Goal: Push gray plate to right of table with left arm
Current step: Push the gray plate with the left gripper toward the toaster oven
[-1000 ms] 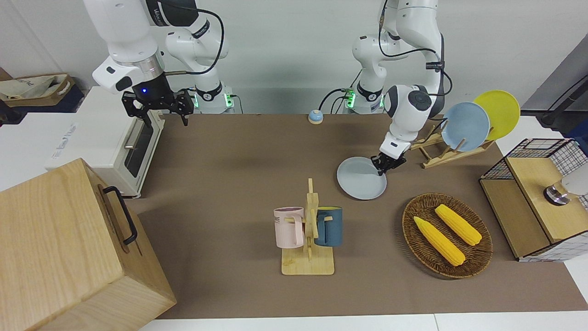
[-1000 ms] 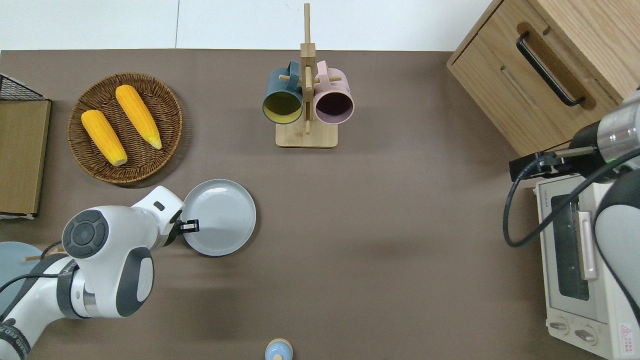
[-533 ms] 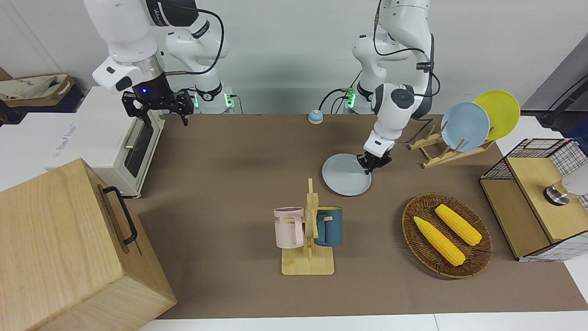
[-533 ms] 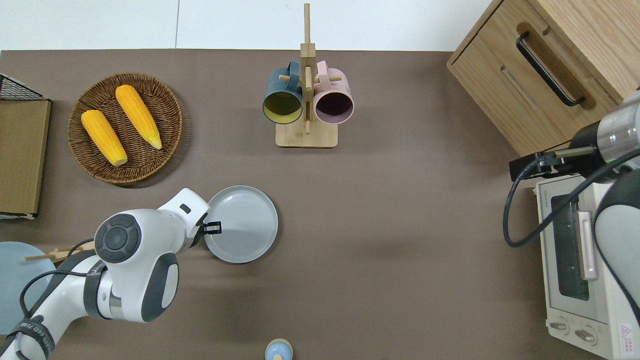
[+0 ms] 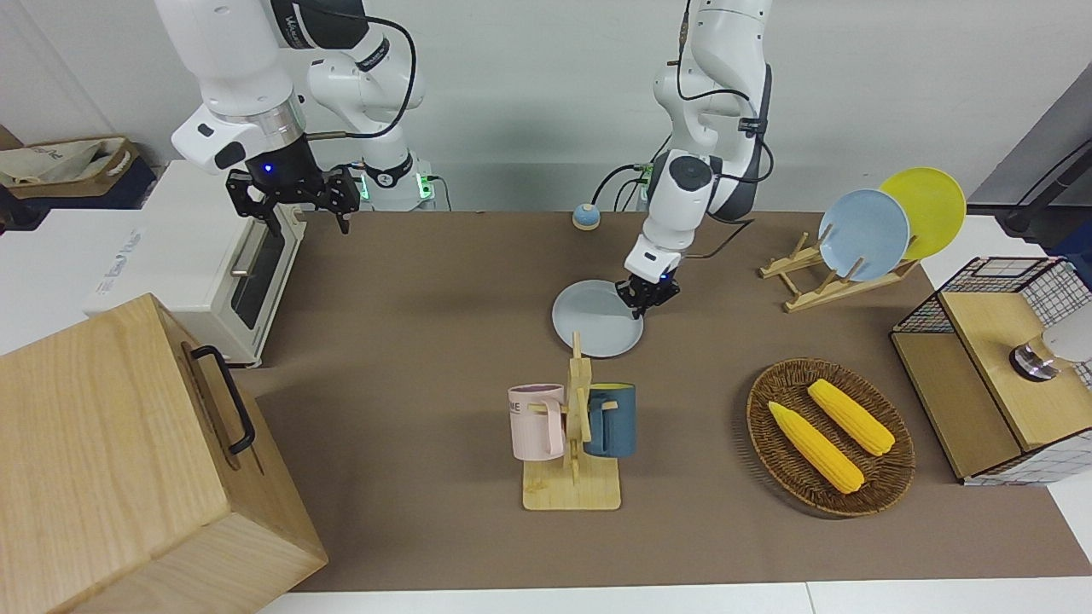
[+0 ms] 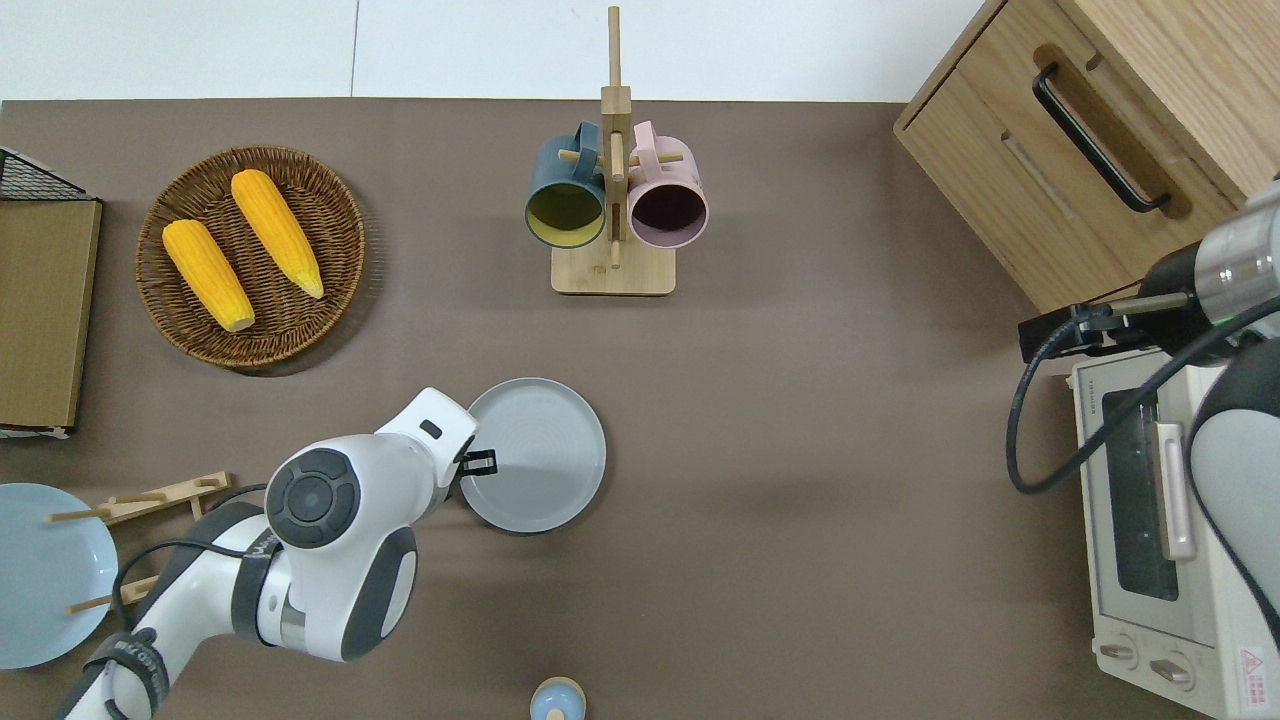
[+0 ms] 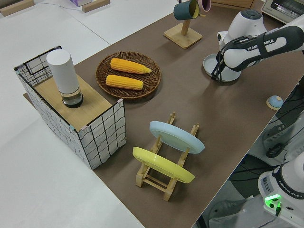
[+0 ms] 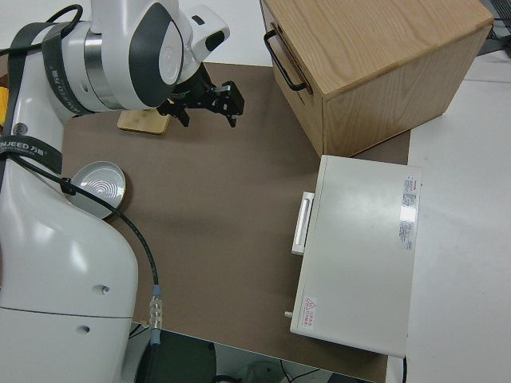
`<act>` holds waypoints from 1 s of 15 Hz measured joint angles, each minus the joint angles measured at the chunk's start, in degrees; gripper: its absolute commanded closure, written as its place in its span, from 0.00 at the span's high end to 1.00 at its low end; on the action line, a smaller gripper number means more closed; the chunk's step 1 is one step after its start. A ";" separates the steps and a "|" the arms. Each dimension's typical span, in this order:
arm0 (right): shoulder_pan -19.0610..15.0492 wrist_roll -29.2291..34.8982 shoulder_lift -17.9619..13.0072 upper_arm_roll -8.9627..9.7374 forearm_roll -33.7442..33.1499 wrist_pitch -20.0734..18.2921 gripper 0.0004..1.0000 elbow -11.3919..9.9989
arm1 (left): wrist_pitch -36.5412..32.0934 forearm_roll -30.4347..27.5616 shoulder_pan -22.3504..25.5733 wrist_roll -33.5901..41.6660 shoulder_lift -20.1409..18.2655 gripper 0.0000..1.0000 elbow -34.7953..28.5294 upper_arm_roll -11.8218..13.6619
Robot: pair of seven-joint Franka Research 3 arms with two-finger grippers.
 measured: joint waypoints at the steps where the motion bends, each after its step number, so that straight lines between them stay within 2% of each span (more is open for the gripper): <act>1: 0.00 0.00 0.00 0.00 0.00 0.00 0.98 0.00 | 0.13 0.00 -1.33 -1.57 0.36 0.00 0.38 0.00; 7: 0.00 0.00 0.00 0.00 0.00 0.00 0.98 0.00 | 0.34 0.29 -9.76 -11.31 4.69 0.00 5.64 -0.06; 11: 0.00 0.00 0.00 0.00 0.00 0.00 0.98 0.00 | -1.69 6.90 -13.09 -21.90 9.07 0.00 11.92 -0.23; 15: 0.00 0.00 0.00 0.00 0.00 0.00 0.98 0.00 | -3.19 7.86 -16.14 -26.64 13.79 0.00 18.69 -0.25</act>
